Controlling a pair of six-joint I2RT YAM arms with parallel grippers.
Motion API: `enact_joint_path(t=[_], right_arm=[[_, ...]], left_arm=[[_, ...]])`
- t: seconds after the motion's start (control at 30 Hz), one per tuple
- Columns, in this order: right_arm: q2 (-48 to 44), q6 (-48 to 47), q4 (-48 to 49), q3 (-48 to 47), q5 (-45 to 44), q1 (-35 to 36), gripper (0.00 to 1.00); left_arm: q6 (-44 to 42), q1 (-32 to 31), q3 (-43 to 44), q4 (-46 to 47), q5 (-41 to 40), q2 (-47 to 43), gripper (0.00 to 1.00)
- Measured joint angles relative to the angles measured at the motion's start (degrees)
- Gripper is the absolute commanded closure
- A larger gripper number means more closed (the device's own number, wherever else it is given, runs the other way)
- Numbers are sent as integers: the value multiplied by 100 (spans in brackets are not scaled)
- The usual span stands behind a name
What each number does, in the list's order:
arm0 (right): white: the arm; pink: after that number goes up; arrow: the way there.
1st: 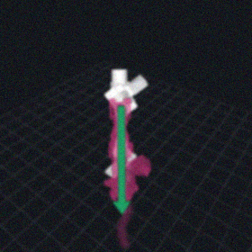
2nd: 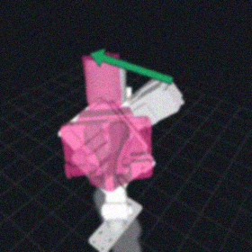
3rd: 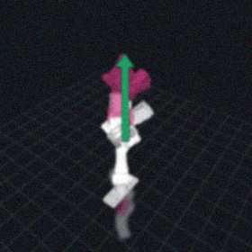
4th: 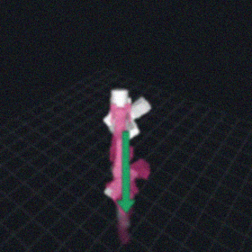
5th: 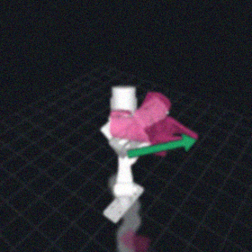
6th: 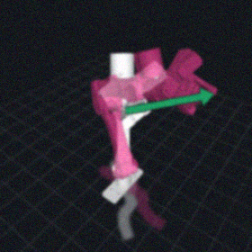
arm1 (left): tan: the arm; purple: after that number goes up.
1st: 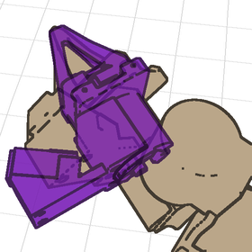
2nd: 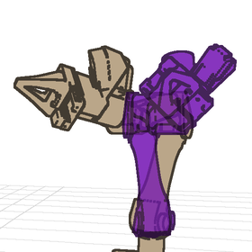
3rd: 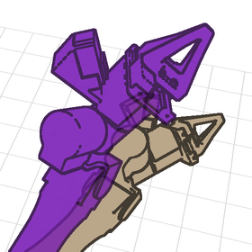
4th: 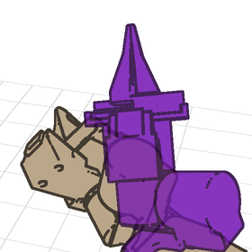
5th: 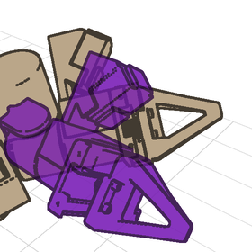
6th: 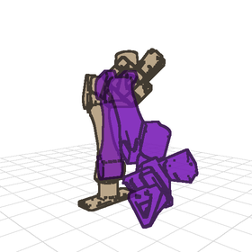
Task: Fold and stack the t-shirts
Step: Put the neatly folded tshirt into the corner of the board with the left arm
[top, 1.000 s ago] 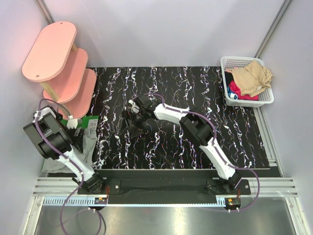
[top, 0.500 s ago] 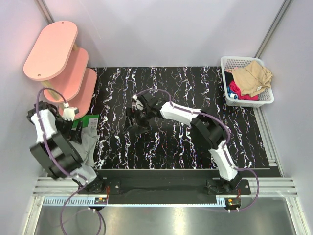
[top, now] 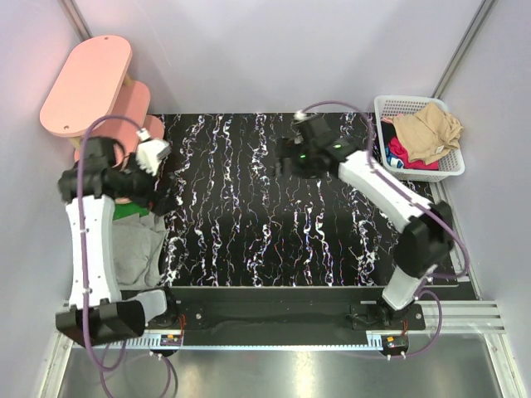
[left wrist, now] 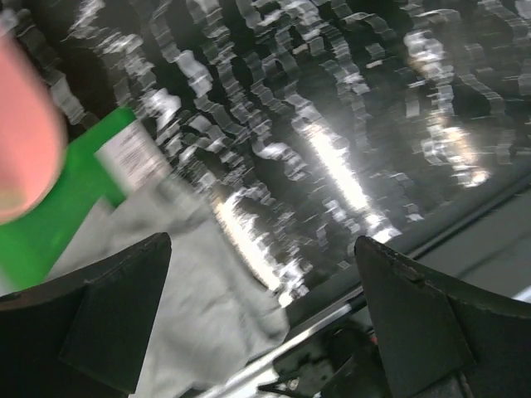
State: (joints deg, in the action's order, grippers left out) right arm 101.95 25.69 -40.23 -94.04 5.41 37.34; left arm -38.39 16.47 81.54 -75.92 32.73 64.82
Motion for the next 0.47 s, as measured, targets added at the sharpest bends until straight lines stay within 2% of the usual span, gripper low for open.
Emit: enact_joint_path(t=[0.1, 0.13, 0.17, 0.2, 0.23, 0.27, 0.47], right_arm=[[-614, -15, -170, 372, -420, -555, 0], [-780, -24, -254, 455, -551, -608, 0], [-925, -28, -341, 507, -640, -603, 0], [-1036, -39, -424, 525, -699, -566, 0], [-1123, -46, -498, 525, -765, -511, 0], [-1196, -50, -540, 525, -800, -468, 0], [-1394, -46, -763, 551, -992, -431, 0]], left_arm=[[695, -953, 177, 291, -146, 431, 11], [929, -1204, 186, 417, -229, 522, 19], [1147, -1453, 186, 542, -341, 584, 19], [1349, -1670, 186, 656, -452, 623, 17], [1521, -1856, 188, 758, -570, 638, 6], [1661, -2004, 190, 848, -664, 651, 1], [2094, -2133, 144, 1189, -1163, 581, 1]])
